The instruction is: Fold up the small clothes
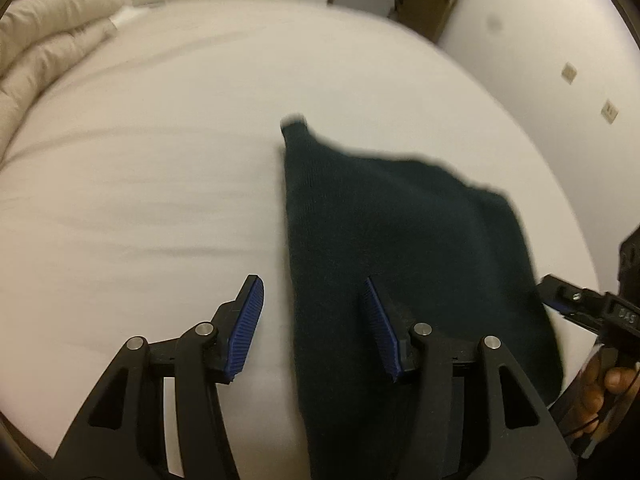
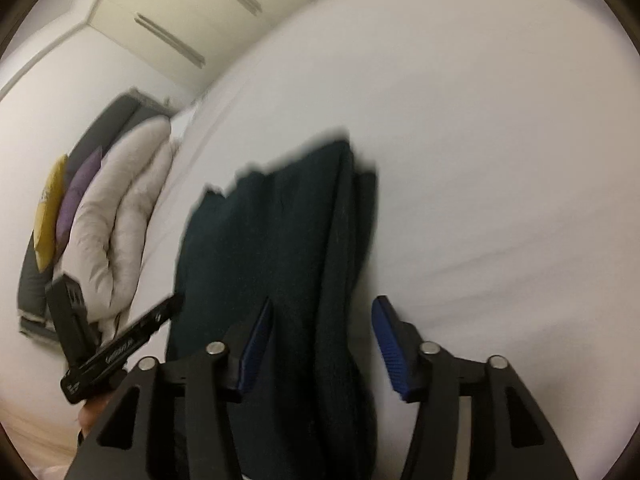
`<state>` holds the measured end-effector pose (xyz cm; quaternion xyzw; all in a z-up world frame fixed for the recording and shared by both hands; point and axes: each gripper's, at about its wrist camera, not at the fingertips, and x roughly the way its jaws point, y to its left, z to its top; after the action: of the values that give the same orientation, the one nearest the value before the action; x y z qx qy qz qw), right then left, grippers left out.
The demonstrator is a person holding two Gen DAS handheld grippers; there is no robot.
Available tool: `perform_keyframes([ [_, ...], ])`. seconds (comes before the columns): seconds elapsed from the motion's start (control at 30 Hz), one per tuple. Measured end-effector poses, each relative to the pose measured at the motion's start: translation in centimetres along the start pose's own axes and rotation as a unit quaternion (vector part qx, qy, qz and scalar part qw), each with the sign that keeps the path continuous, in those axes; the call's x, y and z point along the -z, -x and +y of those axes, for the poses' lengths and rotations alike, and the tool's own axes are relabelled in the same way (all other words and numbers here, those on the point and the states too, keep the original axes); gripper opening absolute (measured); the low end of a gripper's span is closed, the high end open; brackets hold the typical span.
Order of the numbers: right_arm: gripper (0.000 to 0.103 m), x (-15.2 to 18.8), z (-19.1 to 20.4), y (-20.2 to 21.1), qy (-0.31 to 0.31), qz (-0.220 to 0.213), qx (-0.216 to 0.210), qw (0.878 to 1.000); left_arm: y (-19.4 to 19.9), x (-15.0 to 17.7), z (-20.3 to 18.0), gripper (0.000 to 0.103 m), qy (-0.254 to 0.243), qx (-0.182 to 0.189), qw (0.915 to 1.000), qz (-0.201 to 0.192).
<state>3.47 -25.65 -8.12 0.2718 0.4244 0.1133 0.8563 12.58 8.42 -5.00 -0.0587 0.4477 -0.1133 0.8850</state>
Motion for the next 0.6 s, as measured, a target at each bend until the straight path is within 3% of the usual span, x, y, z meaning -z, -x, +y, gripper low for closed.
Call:
perform_keyframes([
  [0.03,0.064,-0.1,0.6,1.8,0.015,-0.028,0.016,0.999,1.8,-0.1,-0.4,0.056,-0.010,-0.015,0.9992,-0.035],
  [0.1,0.069,0.2,2.2,4.4,0.046,-0.075,0.046,0.995,4.8,0.1,-2.3,0.080,-0.027,-0.046,0.9938,-0.098],
  [0.17,0.080,-0.6,3.4,7.1,0.078,-0.122,0.075,0.987,8.9,0.3,-3.7,0.093,-0.045,-0.078,0.9803,-0.176],
  [0.2,0.085,-0.3,4.7,8.9,0.099,-0.161,0.096,0.977,10.8,0.4,-4.3,0.103,-0.054,-0.095,0.9714,-0.211],
  [0.27,0.103,0.0,6.6,11.3,0.119,-0.217,0.110,0.963,15.0,1.0,-5.5,0.103,-0.066,-0.137,0.9457,-0.287],
  [0.3,0.103,0.5,7.7,13.4,0.132,-0.261,0.107,0.950,17.0,1.4,-6.0,0.103,-0.068,-0.153,0.9321,-0.321],
  [0.37,0.103,0.4,9.1,15.8,0.148,-0.306,0.097,0.935,21.0,1.2,-6.4,0.103,-0.075,-0.158,0.9113,-0.373],
  [0.4,0.103,0.6,10.1,17.4,0.159,-0.330,0.095,0.926,22.5,0.8,-6.3,0.103,-0.078,-0.147,0.9078,-0.385],
  [0.5,0.103,1.0,12.3,20.6,0.185,-0.368,0.112,0.904,26.9,1.8,-6.4,0.103,-0.088,-0.095,0.9143,-0.384],
  [0.6,0.103,0.9,13.9,22.7,0.210,-0.370,0.102,0.899,28.6,1.8,-6.2,0.103,-0.074,-0.077,0.9231,-0.370],
])
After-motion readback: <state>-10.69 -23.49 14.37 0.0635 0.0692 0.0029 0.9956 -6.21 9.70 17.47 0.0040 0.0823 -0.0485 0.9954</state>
